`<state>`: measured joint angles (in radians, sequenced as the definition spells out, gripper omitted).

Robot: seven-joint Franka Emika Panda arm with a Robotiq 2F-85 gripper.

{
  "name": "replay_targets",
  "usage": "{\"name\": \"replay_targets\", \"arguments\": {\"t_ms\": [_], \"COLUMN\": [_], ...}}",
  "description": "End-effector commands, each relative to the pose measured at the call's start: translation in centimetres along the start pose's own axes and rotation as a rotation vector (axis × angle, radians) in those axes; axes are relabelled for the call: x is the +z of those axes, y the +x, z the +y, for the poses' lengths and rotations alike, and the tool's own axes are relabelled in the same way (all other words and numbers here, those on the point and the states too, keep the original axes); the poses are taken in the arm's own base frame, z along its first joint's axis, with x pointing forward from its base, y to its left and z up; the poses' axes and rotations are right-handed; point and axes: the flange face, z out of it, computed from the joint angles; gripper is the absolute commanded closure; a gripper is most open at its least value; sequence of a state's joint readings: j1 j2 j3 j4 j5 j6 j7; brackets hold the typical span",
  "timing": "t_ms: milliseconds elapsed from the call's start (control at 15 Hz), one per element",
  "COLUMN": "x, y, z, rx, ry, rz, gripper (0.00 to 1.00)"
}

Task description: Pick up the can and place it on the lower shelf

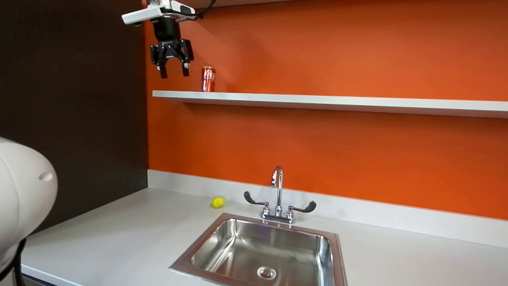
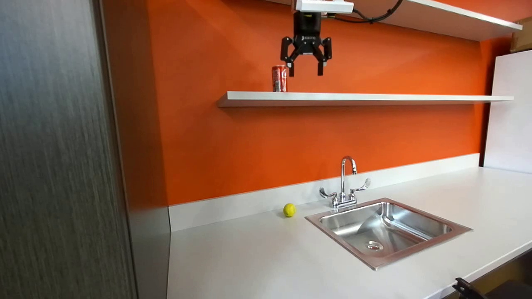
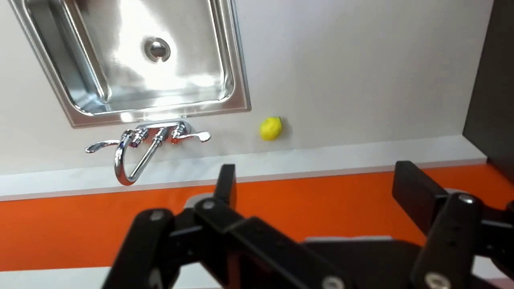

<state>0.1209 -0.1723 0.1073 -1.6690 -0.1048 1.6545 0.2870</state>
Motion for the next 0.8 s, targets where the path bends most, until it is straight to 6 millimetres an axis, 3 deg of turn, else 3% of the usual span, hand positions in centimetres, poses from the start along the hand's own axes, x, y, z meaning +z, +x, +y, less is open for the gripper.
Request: {"name": "replay_targets", "arguments": {"t_ms": [0, 333, 733], "x": [0.4, 2.5, 6.9], "y": [-4.1, -7.3, -11.3], "z": [0.7, 1.3, 1.2], "rx": [-0.125, -0.149, -0.145], "ry": [-0.009, -0.004, 0.035], "rz": [-0.080, -0.168, -0.248], "gripper": [0.00, 0.00, 0.00]}}
